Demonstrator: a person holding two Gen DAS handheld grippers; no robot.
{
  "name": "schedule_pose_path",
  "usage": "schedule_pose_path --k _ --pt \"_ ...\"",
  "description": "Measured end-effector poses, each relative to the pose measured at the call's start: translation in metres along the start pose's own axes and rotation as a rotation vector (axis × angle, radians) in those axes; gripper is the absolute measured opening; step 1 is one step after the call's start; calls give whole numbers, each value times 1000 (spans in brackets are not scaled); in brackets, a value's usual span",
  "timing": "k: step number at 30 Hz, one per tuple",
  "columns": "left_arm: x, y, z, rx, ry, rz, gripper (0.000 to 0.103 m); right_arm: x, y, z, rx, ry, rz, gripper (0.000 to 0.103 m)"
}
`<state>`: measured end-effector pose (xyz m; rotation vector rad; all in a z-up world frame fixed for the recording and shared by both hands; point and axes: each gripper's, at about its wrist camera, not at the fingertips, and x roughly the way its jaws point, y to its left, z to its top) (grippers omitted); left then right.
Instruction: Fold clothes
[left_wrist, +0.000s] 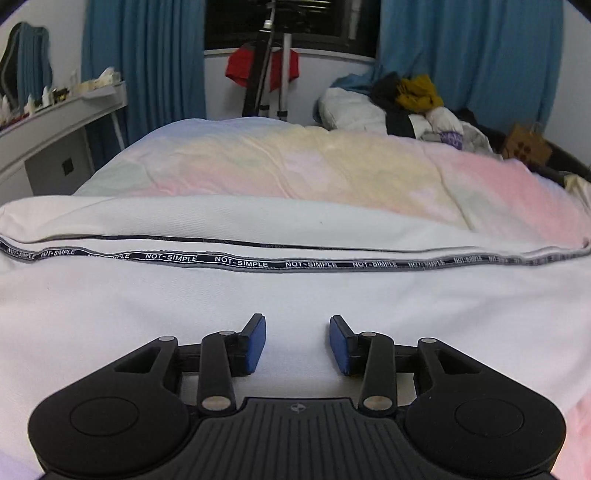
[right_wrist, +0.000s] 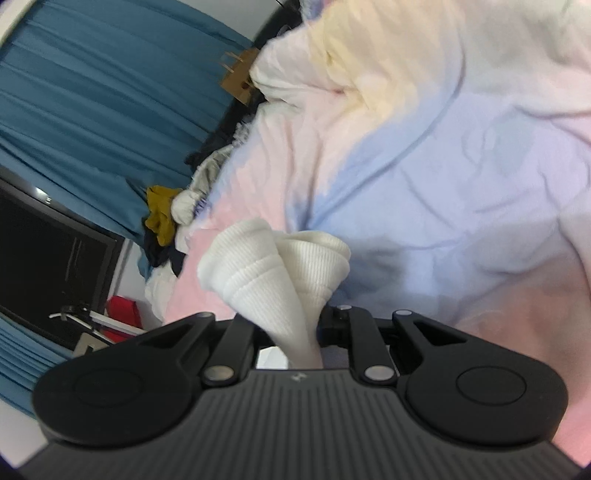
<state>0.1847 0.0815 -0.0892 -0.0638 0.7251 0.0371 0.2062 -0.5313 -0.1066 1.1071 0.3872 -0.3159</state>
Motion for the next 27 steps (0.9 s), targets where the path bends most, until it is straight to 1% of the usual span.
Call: schedule_pose_path --k 4,8,11,13,16,20,22,24,27 --pt "-2 -1 0 11 1 5 42 -15 39 -8 -145 -86 51 15" --pt "-10 2 1 -22 -13 -11 43 -30 77 -20 -283 -170 108 15" --pt "-17 2 0 -38 -31 -18 47 -43 107 -35 -409 -227 178 15" --pt "-20 -1 0 -29 -37 -25 47 -52 127 -45 -496 -262 226 15" --pt "-23 -1 3 -36 -49 -39 47 -65 158 -72 -682 -284 336 15" --pt "-34 10 12 -124 -97 -60 47 -76 190 -124 -917 -243 485 15" --pt "-43 17 18 -176 -136 -61 47 -77 201 -160 -1029 -197 530 15" --pt "-52 27 23 -233 -177 -52 47 -75 208 -199 -1153 -136 563 15" --pt "-62 45 29 -329 -219 -43 47 -65 204 -257 -1363 -18 562 15"
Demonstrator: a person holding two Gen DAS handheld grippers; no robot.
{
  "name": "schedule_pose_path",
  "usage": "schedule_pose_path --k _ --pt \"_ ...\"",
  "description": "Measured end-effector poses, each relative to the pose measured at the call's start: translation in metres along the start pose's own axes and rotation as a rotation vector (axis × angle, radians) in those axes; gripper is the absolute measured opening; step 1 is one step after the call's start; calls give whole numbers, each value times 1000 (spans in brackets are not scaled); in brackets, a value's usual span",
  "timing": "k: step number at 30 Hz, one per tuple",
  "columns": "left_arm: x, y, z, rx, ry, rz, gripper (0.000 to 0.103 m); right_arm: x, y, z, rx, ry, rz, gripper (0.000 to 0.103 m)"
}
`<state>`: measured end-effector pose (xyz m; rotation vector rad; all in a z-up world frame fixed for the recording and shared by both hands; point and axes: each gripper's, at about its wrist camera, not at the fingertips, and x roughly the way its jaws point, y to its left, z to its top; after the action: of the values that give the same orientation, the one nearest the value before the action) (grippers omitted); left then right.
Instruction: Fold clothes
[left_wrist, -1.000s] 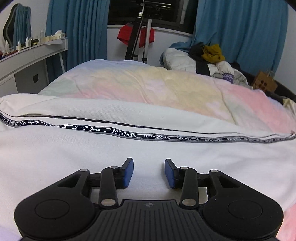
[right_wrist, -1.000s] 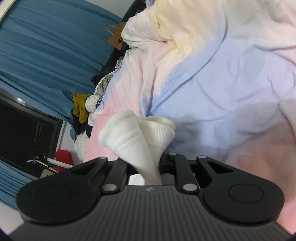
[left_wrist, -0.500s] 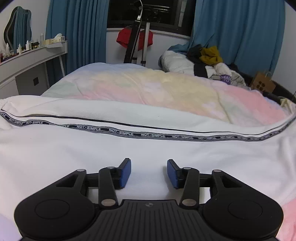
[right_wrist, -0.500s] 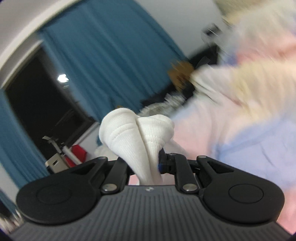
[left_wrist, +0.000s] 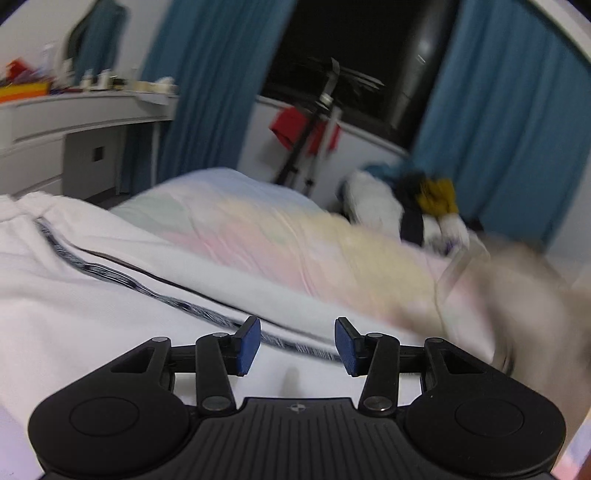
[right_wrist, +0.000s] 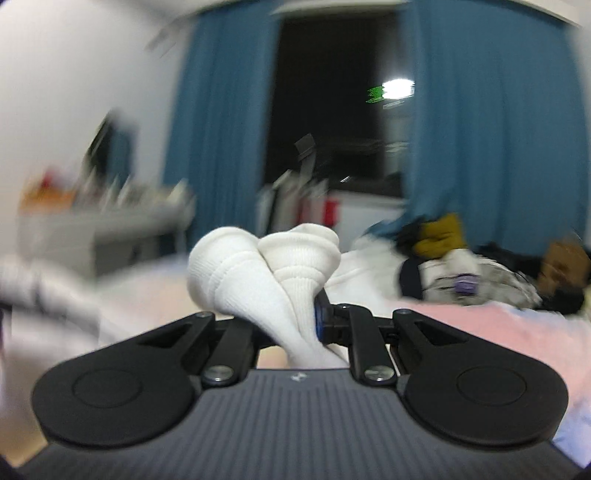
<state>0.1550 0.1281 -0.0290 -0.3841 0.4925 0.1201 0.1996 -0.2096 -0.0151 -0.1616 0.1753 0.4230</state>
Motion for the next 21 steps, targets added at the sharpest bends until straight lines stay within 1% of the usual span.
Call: schedule_pose_path --k 1,3,5,7,8,9,13,15,16,18,19,20,21 --pt "-1 4 3 -26 -6 1 47 8 15 -8 -50 51 31 15" --pt "-2 9 7 -58 -7 2 47 27 44 -33 -136 199 100 15" --pt "0 11 8 -64 2 0 47 33 74 -56 -254 279 118 15" --pt "2 10 7 -60 8 -10 47 31 92 -67 -371 271 92 15" --pt "2 9 7 -59 10 -20 47 29 93 -68 -398 257 79 15" --pt "3 9 7 -58 11 -30 48 29 89 -68 -388 248 75 15" --pt "7 9 5 -73 25 -77 49 28 82 -48 -257 212 65 15" --pt "11 10 3 -98 43 -115 49 21 82 -42 -218 161 54 15" --pt "13 12 3 -122 59 -141 50 17 83 -38 -203 133 50 15" --pt "18 18 0 -210 109 -206 54 11 82 -30 -183 89 51 15" --pt "21 21 -1 -259 137 -239 61 9 83 -27 -174 73 54 15" --pt "25 24 -4 -318 175 -277 73 7 83 -25 -169 60 61 15" --pt "29 25 -8 -367 216 -332 78 8 85 -24 -178 55 68 15"
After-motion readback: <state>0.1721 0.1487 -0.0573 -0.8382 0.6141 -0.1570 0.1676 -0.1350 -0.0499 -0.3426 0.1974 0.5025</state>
